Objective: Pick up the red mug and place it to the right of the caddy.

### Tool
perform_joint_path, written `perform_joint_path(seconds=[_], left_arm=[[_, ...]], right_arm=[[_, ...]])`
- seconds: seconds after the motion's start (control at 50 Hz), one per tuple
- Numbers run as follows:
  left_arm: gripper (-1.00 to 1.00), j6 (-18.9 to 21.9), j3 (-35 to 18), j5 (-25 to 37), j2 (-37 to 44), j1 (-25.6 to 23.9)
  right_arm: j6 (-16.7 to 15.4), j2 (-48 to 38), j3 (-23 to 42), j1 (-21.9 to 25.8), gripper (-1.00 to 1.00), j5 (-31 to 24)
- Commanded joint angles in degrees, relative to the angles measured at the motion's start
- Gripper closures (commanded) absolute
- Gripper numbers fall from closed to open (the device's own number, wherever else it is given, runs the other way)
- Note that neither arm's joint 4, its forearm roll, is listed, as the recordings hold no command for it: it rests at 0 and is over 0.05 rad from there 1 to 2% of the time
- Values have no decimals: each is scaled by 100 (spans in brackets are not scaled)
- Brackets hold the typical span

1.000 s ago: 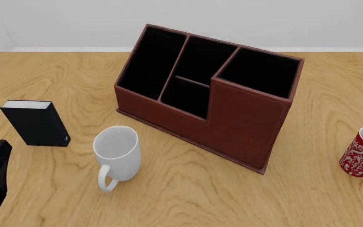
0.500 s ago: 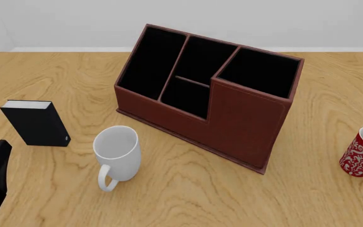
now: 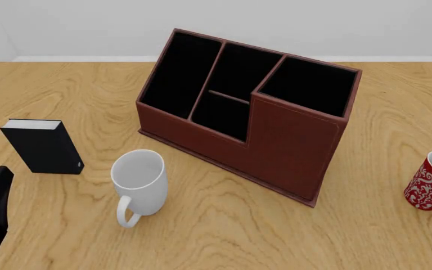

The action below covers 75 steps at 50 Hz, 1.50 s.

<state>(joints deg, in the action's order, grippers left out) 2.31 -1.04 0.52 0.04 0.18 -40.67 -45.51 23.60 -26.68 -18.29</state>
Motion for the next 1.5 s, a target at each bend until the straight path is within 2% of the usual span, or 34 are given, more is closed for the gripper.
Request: perform_joint_path(seconds=[0.02,0.34,0.46,0.8,1.22,1.34,1.5], left_arm=[[-100,6,24,-26,-1,-5],[-100,19,49,-50,0,-1],[-100,23,-74,58,17,-1],[-100,23,-14,18,0,-3],[-100,32,-5,9,1,-17],[-100,56,24,-23,0,-18],[-100,57,25,-25,0,-20]], right_arm=[[-2,-286,-196,-49,-100,321],[117,-638,-324,48,-100,674],[100,-925,-341,5,-100,962],[5,-1868,-441,-182,-100,1920],[-4,-2095,-561,-288,-100,2149],[3,-1996,-572,-287,-100,2037],[-51,-2246,-592,-370,-100,2262]])
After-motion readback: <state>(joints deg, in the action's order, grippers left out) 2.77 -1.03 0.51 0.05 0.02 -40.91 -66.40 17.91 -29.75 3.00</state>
